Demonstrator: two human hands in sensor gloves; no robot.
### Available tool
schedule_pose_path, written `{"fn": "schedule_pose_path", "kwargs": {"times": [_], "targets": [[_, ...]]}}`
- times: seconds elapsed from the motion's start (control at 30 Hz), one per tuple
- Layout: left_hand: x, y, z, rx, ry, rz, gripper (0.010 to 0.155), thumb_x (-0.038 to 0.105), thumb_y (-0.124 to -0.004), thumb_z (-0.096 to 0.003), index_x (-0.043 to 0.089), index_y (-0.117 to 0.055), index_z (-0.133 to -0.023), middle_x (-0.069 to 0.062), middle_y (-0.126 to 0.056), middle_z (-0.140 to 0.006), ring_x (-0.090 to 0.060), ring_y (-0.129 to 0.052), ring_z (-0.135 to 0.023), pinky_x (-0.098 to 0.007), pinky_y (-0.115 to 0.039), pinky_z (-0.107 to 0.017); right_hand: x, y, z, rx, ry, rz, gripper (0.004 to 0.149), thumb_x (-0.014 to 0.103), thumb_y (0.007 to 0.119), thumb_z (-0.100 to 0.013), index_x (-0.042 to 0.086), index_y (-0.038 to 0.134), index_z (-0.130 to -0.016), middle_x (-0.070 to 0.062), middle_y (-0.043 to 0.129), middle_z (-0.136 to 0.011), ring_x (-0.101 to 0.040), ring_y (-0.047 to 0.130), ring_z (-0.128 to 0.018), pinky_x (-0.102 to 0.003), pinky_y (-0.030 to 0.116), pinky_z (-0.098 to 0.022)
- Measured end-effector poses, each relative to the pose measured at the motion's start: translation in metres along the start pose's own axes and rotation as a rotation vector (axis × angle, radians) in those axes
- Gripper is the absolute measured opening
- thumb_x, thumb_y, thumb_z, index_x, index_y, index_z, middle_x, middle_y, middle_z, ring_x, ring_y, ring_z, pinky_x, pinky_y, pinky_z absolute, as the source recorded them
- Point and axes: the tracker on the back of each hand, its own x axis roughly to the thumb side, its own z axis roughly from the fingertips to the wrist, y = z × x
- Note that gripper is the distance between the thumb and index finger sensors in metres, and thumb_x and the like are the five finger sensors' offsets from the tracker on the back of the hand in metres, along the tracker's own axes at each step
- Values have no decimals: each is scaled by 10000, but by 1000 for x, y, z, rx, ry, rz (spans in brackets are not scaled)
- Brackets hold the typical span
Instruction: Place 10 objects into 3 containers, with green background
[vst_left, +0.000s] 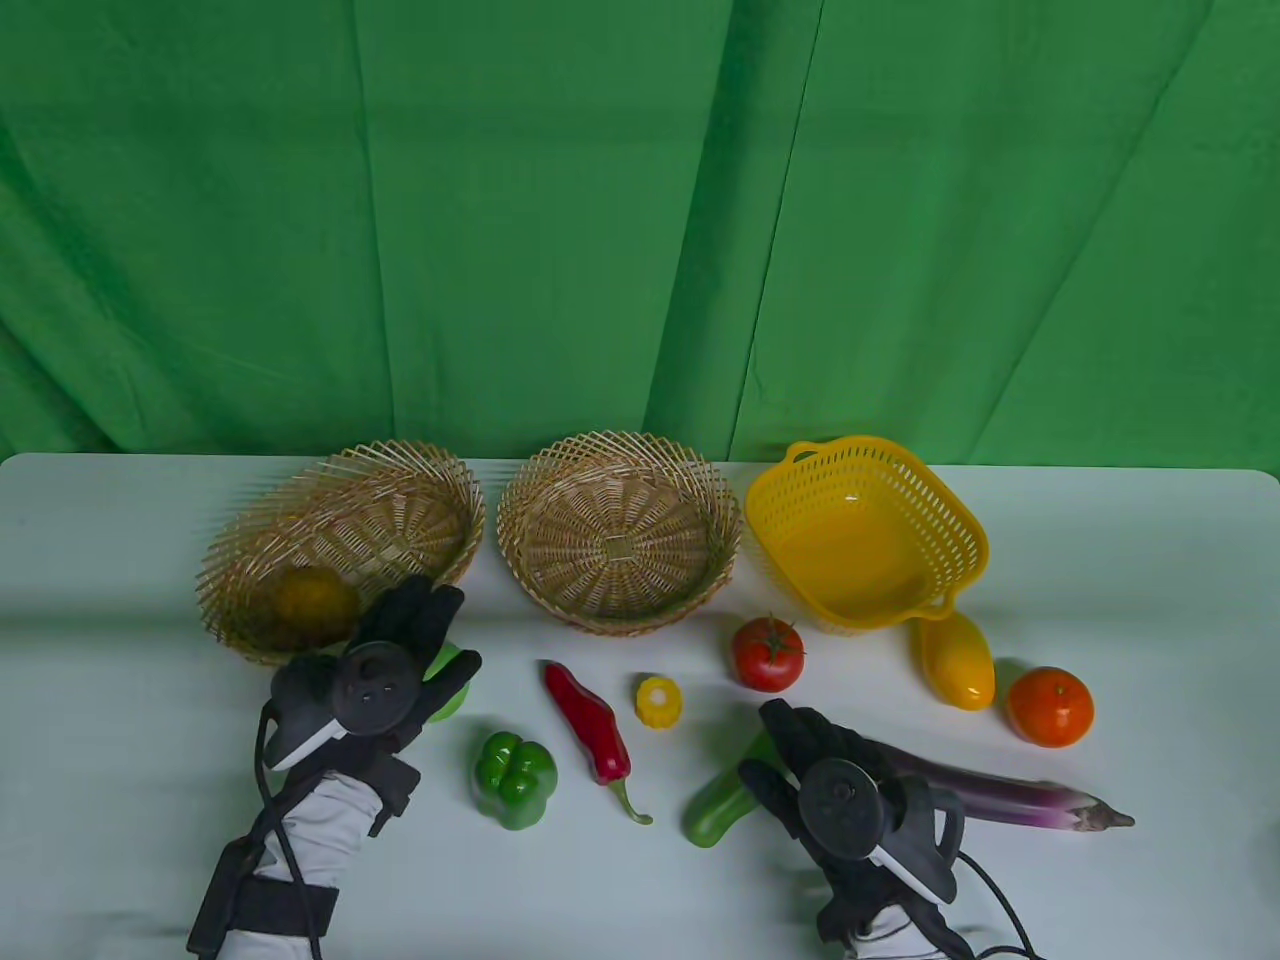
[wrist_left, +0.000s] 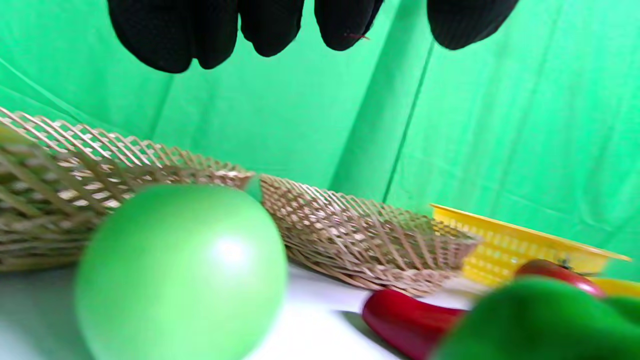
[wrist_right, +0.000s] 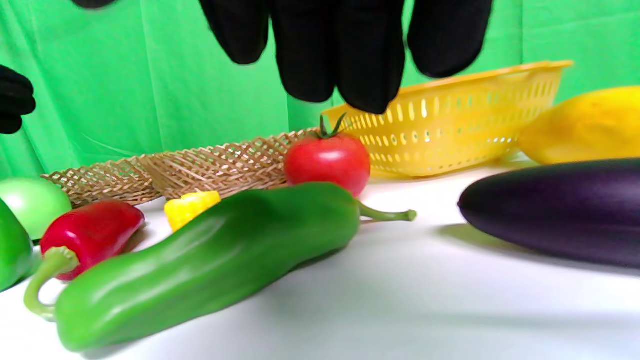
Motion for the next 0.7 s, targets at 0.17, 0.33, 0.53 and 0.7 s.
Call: {"fn": "schedule_pose_path", "kwargs": {"times": [0.17, 0.33, 0.53, 0.7], "targets": [[20, -19, 8, -60, -79, 35, 728, 606, -593, -567, 241, -446, -1179, -210, -493, -1208, -512, -597, -1070, -600, -641, -684, 1, 0, 1, 2, -4, 5, 697, 659, 531, -537, 275, 541, -1119, -125, 717, -1112, -431, 763, -939, -635, 604, -718], [32, -44, 16, -129, -132, 52, 744, 620, -587, -563, 238, -435, -1183, -214, -485, -1210, -515, -591, -1071, -602, -639, -685, 1, 1, 1, 2, -5, 5, 698, 659, 531, -537, 276, 541, -1119, -126, 716, -1113, -435, 763, -937, -635, 603, -718], [42, -64, 24, -214, -183, 53, 779, 650, -579, -554, 233, -413, -1191, -220, -469, -1214, -524, -577, -1074, -610, -633, -686, 1, 1, 1, 8, -4, 13, 697, 659, 532, -537, 275, 542, -1119, -127, 715, -1112, -436, 764, -936, -636, 604, -717], [42, -77, 25, -292, -188, 38, 840, 699, -575, -534, 230, -376, -1201, -235, -434, -1220, -541, -555, -1078, -622, -628, -685, 2, 2, 1, 11, -3, 16, 699, 659, 532, -537, 274, 541, -1120, -127, 717, -1112, -435, 764, -936, -636, 604, -717]]}}
